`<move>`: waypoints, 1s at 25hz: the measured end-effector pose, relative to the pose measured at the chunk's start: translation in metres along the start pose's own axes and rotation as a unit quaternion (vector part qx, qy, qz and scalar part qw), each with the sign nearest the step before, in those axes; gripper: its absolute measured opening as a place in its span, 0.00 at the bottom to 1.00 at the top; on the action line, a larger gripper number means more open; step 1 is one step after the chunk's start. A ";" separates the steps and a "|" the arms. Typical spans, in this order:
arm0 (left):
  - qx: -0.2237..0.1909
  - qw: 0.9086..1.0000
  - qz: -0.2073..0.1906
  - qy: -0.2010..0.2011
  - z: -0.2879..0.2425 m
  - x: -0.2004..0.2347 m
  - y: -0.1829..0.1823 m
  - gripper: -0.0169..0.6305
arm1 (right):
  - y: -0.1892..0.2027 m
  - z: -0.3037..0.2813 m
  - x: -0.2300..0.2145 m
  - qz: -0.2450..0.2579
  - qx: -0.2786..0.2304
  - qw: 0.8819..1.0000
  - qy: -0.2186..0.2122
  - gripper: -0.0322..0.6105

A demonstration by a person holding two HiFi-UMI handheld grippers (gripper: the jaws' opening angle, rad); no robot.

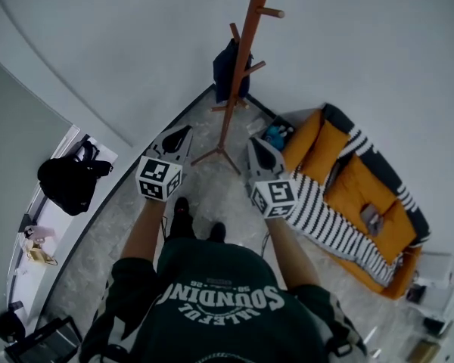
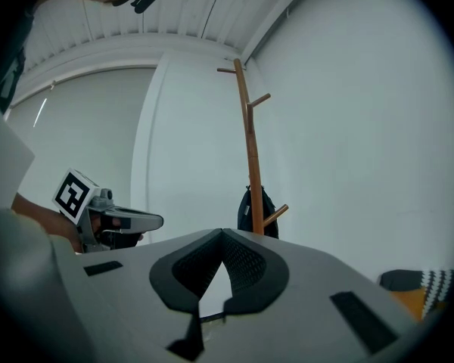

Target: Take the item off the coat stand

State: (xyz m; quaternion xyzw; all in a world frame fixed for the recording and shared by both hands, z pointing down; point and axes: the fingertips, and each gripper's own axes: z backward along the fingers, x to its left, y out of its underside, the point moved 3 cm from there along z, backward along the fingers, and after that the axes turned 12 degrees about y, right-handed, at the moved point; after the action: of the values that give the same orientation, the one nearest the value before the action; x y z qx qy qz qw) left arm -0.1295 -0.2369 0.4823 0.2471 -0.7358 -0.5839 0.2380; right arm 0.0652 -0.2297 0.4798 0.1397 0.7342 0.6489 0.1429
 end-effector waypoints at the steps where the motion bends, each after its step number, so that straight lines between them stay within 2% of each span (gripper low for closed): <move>1: -0.001 1.000 -0.001 0.007 -0.005 0.004 -0.002 0.03 | 0.001 -0.004 -0.001 -0.001 0.003 1.000 0.006 0.05; 7: 0.004 0.999 -0.007 0.050 -0.030 0.035 -0.007 0.03 | -0.005 -0.035 0.008 -0.005 0.003 0.999 0.037 0.05; 15: 0.006 0.996 -0.011 0.083 -0.048 0.067 -0.009 0.03 | -0.004 -0.064 0.017 -0.004 0.007 0.998 0.069 0.05; 25: -0.015 0.993 -0.014 0.115 -0.055 0.071 -0.013 0.03 | -0.004 -0.077 0.019 0.003 0.017 0.997 0.078 0.05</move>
State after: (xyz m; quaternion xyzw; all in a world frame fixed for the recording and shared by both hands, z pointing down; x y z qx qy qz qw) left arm -0.1474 -0.3261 0.4853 0.3191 -0.6912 -0.5656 0.3168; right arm 0.0177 -0.2935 0.4848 0.0933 0.7538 0.6454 0.0805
